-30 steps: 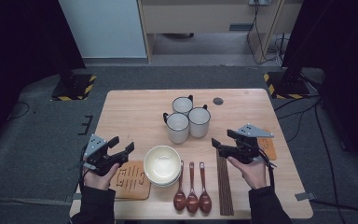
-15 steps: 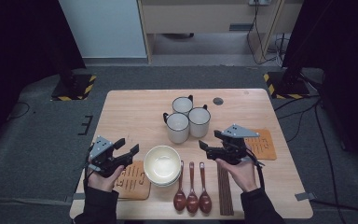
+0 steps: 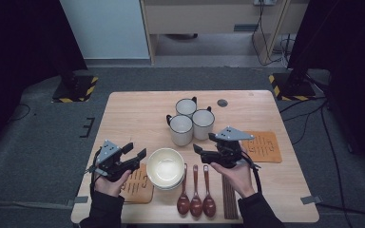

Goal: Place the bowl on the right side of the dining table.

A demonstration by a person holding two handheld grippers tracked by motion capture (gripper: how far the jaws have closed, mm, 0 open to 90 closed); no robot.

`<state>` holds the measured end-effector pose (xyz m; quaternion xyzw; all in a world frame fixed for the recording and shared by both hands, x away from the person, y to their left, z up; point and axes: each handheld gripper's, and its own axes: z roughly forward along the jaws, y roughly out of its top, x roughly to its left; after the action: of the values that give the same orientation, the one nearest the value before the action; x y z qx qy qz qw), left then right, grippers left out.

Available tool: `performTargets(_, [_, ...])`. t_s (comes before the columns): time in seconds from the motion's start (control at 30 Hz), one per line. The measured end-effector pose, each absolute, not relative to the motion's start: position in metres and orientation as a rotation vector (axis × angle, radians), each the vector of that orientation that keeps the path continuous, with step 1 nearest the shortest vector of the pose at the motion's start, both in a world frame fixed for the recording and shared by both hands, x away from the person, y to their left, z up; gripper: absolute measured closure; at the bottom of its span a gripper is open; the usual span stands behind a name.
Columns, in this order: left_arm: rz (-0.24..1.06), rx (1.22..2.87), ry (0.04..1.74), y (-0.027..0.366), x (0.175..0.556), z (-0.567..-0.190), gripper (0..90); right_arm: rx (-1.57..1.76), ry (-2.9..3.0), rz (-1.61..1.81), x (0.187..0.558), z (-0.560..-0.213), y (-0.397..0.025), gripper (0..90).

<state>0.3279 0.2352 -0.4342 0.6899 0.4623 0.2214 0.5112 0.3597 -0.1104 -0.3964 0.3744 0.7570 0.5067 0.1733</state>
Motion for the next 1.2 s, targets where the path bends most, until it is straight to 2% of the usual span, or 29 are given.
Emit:
performTargets(0.77, [0.505,1.710,1.084,0.220,0.328,-0.446,41.4,1.017,2.212,1.427,0.361,-0.412,-0.068,31.3])
performTargets(1.2, [0.493,1.724,1.102,0.216,0.329,-0.453,47.7,1.016,2.255,1.409,0.361,-0.427,-0.053,37.9])
